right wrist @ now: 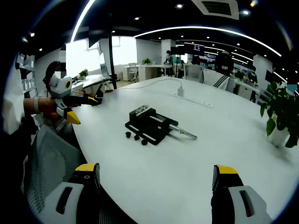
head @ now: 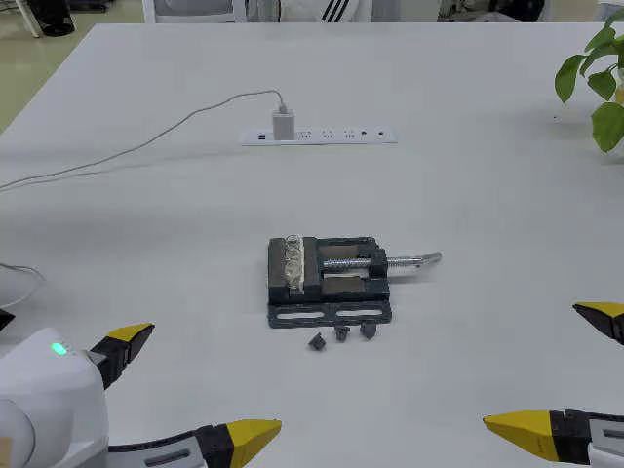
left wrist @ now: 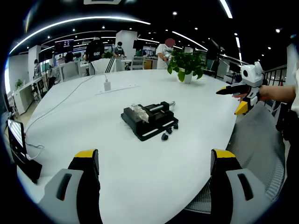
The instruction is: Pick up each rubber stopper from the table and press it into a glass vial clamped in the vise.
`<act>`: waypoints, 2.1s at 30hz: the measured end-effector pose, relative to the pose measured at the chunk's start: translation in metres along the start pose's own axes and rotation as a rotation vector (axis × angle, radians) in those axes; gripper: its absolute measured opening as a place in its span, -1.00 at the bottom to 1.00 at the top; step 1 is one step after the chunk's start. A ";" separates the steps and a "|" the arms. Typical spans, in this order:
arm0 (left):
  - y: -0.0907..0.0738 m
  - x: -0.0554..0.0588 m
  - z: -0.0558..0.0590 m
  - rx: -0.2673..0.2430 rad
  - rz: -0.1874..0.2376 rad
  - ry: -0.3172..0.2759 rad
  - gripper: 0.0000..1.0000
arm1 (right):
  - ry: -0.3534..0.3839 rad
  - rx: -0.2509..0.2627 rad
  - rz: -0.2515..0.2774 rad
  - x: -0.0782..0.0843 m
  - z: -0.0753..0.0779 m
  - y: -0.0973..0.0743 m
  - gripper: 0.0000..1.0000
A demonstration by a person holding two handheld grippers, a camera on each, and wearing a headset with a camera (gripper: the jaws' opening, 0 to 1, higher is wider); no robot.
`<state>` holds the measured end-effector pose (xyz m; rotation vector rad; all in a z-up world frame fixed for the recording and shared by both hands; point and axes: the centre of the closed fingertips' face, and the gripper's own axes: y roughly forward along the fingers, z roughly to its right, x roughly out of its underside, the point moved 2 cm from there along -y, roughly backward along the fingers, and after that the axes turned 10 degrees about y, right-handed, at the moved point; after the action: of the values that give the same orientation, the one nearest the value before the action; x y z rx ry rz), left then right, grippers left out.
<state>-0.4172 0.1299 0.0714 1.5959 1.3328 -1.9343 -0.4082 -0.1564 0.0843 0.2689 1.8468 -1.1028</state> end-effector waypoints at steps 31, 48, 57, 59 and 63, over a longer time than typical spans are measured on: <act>0.003 0.005 0.007 0.021 -0.001 -0.048 0.98 | -0.027 -0.015 -0.028 0.000 -0.002 0.005 0.99; 0.006 0.001 0.002 0.019 -0.005 -0.039 0.98 | -0.126 -0.053 -0.059 -0.020 -0.008 0.034 0.94; 0.009 0.001 0.002 0.027 -0.013 -0.037 0.98 | -0.154 -0.097 -0.058 -0.027 -0.021 0.062 0.86; 0.010 0.001 0.003 0.033 -0.015 -0.035 0.98 | -0.160 -0.107 -0.060 -0.027 -0.021 0.070 0.81; 0.014 0.002 0.004 0.043 -0.020 -0.033 0.98 | -0.143 -0.128 -0.075 -0.025 -0.025 0.086 0.66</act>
<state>-0.4105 0.1201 0.0637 1.5689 1.3080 -2.0053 -0.3600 -0.0815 0.0587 0.0453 1.8029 -1.0220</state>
